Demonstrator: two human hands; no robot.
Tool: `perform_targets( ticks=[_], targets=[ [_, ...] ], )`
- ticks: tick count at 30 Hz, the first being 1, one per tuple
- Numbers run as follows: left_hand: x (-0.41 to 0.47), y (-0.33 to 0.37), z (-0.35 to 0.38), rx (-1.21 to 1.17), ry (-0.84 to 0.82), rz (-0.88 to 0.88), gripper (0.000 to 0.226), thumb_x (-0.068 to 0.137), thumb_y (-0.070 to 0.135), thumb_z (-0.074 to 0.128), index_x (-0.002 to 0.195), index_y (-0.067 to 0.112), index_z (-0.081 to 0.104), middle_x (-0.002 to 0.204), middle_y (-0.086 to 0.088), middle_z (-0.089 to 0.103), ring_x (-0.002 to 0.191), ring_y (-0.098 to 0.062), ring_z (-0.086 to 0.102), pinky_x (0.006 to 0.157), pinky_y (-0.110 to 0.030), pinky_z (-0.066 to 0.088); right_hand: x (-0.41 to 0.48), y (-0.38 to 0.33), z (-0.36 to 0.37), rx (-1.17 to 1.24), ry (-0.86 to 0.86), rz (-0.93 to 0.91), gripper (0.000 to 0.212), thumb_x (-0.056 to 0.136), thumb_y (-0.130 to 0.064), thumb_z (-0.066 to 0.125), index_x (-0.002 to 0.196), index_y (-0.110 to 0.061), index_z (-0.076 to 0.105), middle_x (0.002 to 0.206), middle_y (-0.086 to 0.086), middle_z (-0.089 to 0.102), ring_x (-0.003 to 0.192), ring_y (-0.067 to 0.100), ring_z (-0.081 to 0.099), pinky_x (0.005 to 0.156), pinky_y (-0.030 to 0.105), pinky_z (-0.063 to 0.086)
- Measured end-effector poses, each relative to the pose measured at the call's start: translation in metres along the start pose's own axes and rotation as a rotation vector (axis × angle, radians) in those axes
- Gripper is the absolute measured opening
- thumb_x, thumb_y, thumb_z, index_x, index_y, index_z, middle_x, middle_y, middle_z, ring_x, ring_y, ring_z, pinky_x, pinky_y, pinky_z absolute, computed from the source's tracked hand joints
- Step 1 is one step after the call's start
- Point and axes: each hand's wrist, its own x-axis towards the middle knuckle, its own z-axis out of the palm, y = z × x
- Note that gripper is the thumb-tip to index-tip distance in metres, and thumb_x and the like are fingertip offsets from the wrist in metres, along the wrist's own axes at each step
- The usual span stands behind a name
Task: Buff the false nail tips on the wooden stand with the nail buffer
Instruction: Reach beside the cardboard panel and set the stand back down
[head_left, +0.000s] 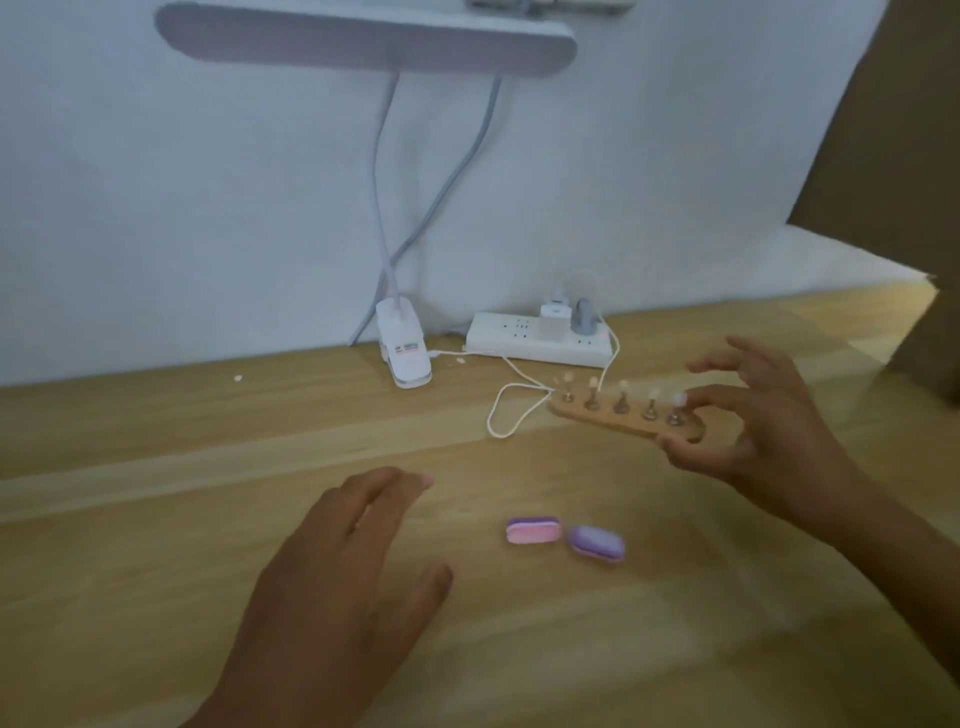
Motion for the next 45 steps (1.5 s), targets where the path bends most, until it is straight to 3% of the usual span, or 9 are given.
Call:
perform_targets(
  ticks=[8, 12, 18, 22, 24, 27, 31, 34, 45],
  targets=[
    [0.111, 0.103, 0.115, 0.039, -0.419, 0.266, 0.058, 0.093, 0.058, 0.038, 0.144, 0.03, 0.031, 0.154, 0.004, 0.019, 0.139, -0.016, 0.022, 0.11, -0.03, 0.024, 0.008, 0.132, 0.008, -0.125, 0.123, 0.662, 0.045, 0.085, -0.046, 0.075, 0.098, -0.002, 0.075, 0.118, 0.017, 0.064, 0.125, 0.029, 0.045, 0.103, 0.032, 0.03],
    [0.144, 0.167, 0.172, 0.072, -0.529, 0.374, 0.054, 0.091, 0.053, 0.045, 0.134, 0.02, 0.042, 0.146, -0.01, 0.032, 0.134, -0.028, 0.029, 0.108, -0.043, 0.026, 0.02, 0.162, 0.009, -0.202, 0.159, 0.802, 0.055, 0.086, -0.06, 0.065, 0.086, -0.006, 0.076, 0.104, 0.018, 0.066, 0.112, 0.033, 0.051, 0.094, 0.037, 0.038],
    [0.18, 0.202, 0.222, 0.024, -0.367, 0.282, 0.037, 0.088, 0.045, 0.045, 0.114, 0.02, 0.052, 0.117, -0.006, 0.048, 0.111, -0.027, 0.042, 0.093, -0.042, 0.033, 0.052, 0.189, 0.006, -0.191, 0.125, 1.013, 0.083, 0.088, -0.066, 0.059, 0.135, 0.003, 0.053, 0.145, 0.026, 0.046, 0.138, 0.04, 0.037, 0.111, 0.045, 0.032],
    [0.2, 0.205, 0.239, -0.047, -0.287, 0.165, 0.03, 0.086, 0.041, 0.046, 0.107, 0.022, 0.054, 0.113, -0.002, 0.048, 0.107, -0.024, 0.042, 0.089, -0.039, 0.033, 0.051, 0.188, 0.009, -0.187, 0.244, 0.946, 0.069, 0.091, -0.058, 0.057, 0.133, -0.003, 0.053, 0.139, 0.02, 0.05, 0.131, 0.036, 0.045, 0.105, 0.045, 0.037],
    [0.207, 0.206, 0.243, -0.1, -0.266, 0.064, 0.026, 0.086, 0.038, 0.048, 0.105, 0.023, 0.056, 0.113, -0.001, 0.049, 0.109, -0.024, 0.043, 0.09, -0.038, 0.034, 0.04, 0.18, 0.014, -0.157, 0.442, 0.755, 0.031, 0.092, -0.045, 0.052, 0.095, -0.015, 0.061, 0.1, 0.007, 0.061, 0.096, 0.027, 0.057, 0.077, 0.037, 0.043],
    [0.206, 0.207, 0.246, -0.082, -0.24, 0.058, 0.022, 0.087, 0.037, 0.047, 0.103, 0.024, 0.055, 0.112, 0.0, 0.05, 0.107, -0.023, 0.043, 0.088, -0.037, 0.033, 0.031, 0.177, 0.019, -0.319, 0.262, 0.499, 0.028, 0.091, -0.034, 0.053, 0.067, -0.023, 0.044, 0.07, -0.004, 0.045, 0.073, 0.024, 0.051, 0.064, 0.033, 0.033],
    [0.192, 0.211, 0.248, -0.053, -0.195, 0.109, 0.024, 0.091, 0.033, 0.042, 0.109, 0.021, 0.054, 0.114, 0.0, 0.05, 0.105, -0.023, 0.045, 0.087, -0.037, 0.033, 0.056, 0.197, 0.021, -0.38, 0.018, 0.609, 0.027, 0.095, -0.04, 0.05, 0.093, -0.014, 0.057, 0.105, 0.01, 0.059, 0.106, 0.031, 0.055, 0.086, 0.039, 0.039],
    [0.188, 0.211, 0.249, -0.052, -0.18, 0.123, 0.026, 0.093, 0.032, 0.04, 0.112, 0.02, 0.052, 0.117, 0.0, 0.05, 0.108, -0.022, 0.044, 0.091, -0.037, 0.033, 0.076, 0.209, 0.027, -0.344, -0.063, 0.745, 0.059, 0.097, -0.052, 0.044, 0.136, -0.007, 0.047, 0.141, 0.016, 0.044, 0.134, 0.035, 0.037, 0.111, 0.044, 0.027],
    [0.189, 0.208, 0.25, -0.021, -0.21, 0.142, 0.03, 0.095, 0.034, 0.034, 0.12, 0.023, 0.047, 0.121, 0.003, 0.045, 0.111, -0.019, 0.041, 0.094, -0.034, 0.031, 0.107, 0.239, 0.024, -0.388, -0.024, 0.766, 0.06, 0.096, -0.048, 0.042, 0.138, -0.004, 0.046, 0.142, 0.017, 0.045, 0.133, 0.036, 0.038, 0.11, 0.044, 0.029]
  ],
)
